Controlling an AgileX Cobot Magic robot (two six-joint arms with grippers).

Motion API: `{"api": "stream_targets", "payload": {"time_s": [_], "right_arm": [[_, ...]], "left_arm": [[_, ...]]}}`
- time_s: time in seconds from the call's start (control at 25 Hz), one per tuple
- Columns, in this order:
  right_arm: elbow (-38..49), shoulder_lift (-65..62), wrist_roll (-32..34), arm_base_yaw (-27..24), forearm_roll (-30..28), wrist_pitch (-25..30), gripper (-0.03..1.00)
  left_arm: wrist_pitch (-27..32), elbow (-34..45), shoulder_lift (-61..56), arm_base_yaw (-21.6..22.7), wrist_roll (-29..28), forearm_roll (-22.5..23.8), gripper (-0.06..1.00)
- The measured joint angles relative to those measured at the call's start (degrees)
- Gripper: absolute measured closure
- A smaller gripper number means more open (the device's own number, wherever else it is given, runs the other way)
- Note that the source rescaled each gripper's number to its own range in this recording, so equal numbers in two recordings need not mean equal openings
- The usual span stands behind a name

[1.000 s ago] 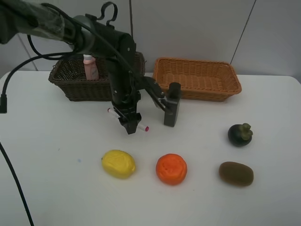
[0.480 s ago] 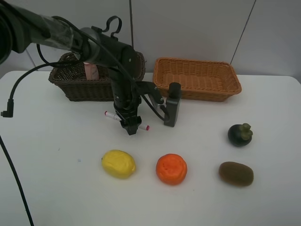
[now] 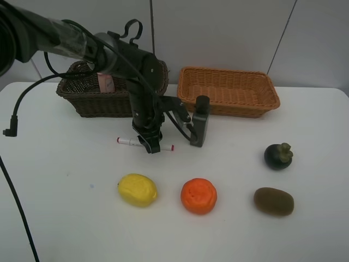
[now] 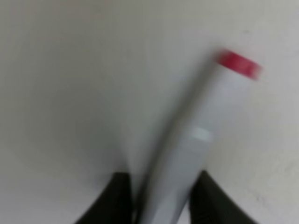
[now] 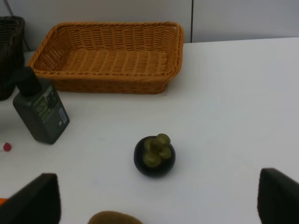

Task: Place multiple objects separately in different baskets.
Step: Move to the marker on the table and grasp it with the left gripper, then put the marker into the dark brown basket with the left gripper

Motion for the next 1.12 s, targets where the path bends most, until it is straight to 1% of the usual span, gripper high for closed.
{"api": "stream_targets", "payload": {"time_s": [0.04,0.08,0.32,0.48,0.6,0.72,0.88,0.96,1.12], "right_arm": [[0.00,0.00,0.00,0.00,0.00,0.00,-0.03],[0.00,0.00,0.00,0.00,0.00,0.00,-0.03],[0.00,0.00,0.00,0.00,0.00,0.00,-0.03],[0.00,0.00,0.00,0.00,0.00,0.00,-0.03],[0.00,0.00,0.00,0.00,0.00,0.00,-0.03],[0.00,0.00,0.00,0.00,0.00,0.00,-0.03],[0.00,0.00,0.00,0.00,0.00,0.00,-0.03],[0.00,0.00,0.00,0.00,0.00,0.00,-0.03],[0.00,0.00,0.00,0.00,0.00,0.00,-0.03]], "left_arm": [[0.24,0.00,0.04,0.00,0.00,0.00,0.90],[0.42,-0.04,0.04,0.00,0.05,0.00,0.94],[2.30,0.09,-1.26,0.00,0.05,0.00,0.94],[2.62,0.30,-8.27,0.00,0.40,-2.92,0.94],[0.10,0.30,-14.94,0.30,0.63,-3.72,0.94],[-5.65,0.30,-19.06,2.51,0.27,-4.34,0.94],[-14.94,0.30,-18.58,8.08,-4.69,-4.28,0.94],[-20.70,0.30,-17.01,10.52,-7.66,-3.96,0.94],[-32.80,0.30,-13.67,13.99,-10.83,-3.84,0.94]]}}
